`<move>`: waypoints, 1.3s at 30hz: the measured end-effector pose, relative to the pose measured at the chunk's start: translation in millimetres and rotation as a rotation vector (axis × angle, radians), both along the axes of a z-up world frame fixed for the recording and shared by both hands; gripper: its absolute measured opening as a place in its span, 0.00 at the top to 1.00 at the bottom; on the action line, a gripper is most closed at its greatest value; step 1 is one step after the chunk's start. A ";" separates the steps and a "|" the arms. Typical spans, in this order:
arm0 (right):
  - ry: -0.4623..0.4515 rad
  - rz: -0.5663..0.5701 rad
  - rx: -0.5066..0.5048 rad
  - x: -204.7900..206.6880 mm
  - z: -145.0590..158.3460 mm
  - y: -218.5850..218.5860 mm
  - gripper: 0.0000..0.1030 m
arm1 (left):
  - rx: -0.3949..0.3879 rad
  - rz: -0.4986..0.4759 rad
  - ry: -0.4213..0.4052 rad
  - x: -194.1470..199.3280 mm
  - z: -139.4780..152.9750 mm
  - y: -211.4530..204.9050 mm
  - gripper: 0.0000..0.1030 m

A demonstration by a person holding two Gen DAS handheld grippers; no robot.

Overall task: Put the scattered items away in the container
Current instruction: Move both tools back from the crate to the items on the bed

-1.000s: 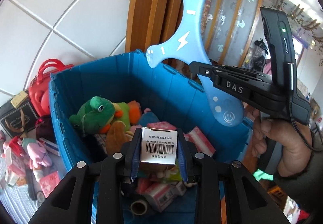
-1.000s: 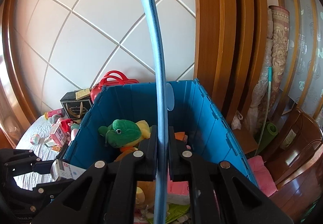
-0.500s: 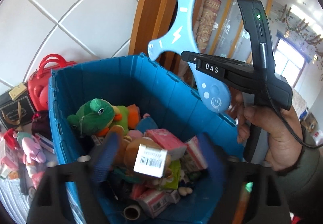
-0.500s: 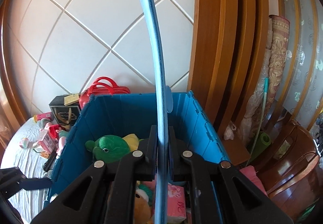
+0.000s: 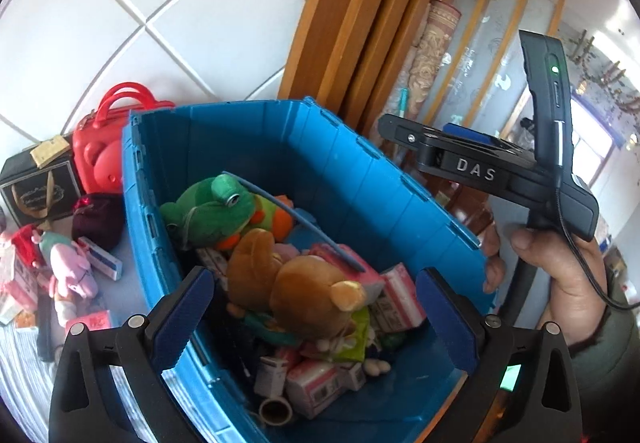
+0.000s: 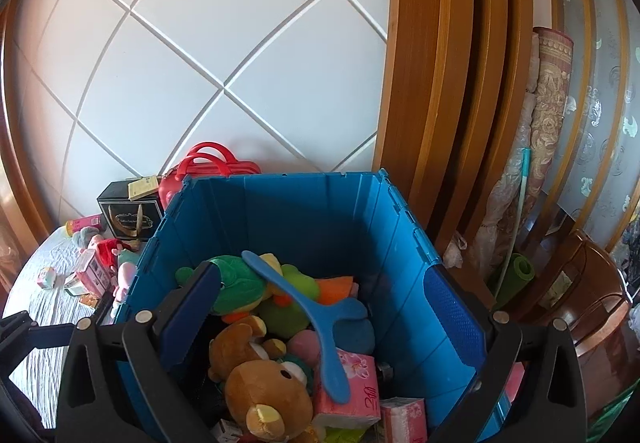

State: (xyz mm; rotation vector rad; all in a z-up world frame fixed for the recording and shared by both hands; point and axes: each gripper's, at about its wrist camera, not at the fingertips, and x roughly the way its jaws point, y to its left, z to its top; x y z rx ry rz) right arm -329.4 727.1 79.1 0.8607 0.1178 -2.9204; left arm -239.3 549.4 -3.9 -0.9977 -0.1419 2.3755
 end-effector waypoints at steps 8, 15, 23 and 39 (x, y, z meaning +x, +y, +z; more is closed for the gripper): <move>-0.003 0.055 -0.007 15.9 1.2 -47.4 0.00 | -0.015 0.064 0.017 12.6 -1.3 -50.2 0.01; -0.032 0.110 -0.013 24.2 -8.6 -105.7 0.00 | -0.001 0.145 0.001 18.6 -5.8 -116.5 0.01; -0.049 0.174 -0.016 29.2 -15.5 -183.4 0.00 | 0.002 0.247 -0.044 26.8 -25.5 -203.5 0.01; -0.189 0.282 -0.019 45.6 -87.5 -318.4 0.00 | -0.076 0.430 -0.205 33.9 -116.8 -358.5 0.01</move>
